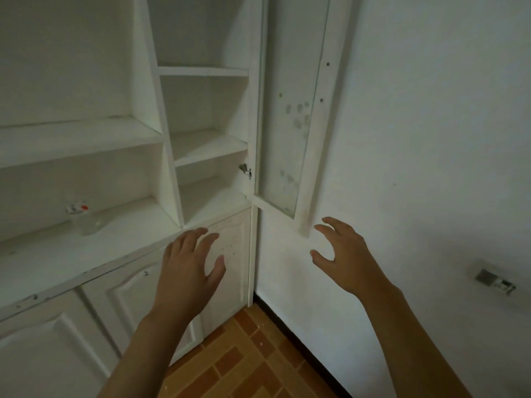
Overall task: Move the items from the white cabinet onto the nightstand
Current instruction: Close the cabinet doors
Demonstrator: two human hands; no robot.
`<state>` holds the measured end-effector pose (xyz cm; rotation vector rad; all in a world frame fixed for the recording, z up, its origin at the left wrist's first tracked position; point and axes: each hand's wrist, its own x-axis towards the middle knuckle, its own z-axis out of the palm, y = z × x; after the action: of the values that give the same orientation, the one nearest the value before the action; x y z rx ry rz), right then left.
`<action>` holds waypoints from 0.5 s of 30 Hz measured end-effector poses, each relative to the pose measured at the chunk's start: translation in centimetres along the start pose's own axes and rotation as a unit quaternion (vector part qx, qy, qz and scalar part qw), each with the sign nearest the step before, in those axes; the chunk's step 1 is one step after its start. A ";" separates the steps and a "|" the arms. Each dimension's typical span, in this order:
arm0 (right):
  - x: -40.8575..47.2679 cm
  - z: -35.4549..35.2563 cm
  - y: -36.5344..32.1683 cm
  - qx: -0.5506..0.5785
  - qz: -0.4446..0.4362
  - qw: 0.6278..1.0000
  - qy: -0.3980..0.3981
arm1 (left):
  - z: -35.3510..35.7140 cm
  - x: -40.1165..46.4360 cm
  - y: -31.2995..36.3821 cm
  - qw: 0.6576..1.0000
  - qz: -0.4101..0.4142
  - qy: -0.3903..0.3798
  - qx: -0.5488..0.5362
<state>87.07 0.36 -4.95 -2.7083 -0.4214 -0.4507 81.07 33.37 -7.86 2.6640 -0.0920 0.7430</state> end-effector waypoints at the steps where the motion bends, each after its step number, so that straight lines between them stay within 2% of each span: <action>1: 1.4 0.1 0.5 -0.001 -0.003 1.000 0.002 | 0.5 1.0 0.2 1.000 0.000 0.003 0.002; 15: 22.4 -2.2 11.5 0.016 -0.055 0.997 0.042 | 9.2 19.4 5.2 0.999 0.017 0.041 0.016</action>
<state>110.70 -5.60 1.67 -2.6330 -0.5511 -0.5797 101.34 25.88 -3.52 2.6633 -0.1056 0.8709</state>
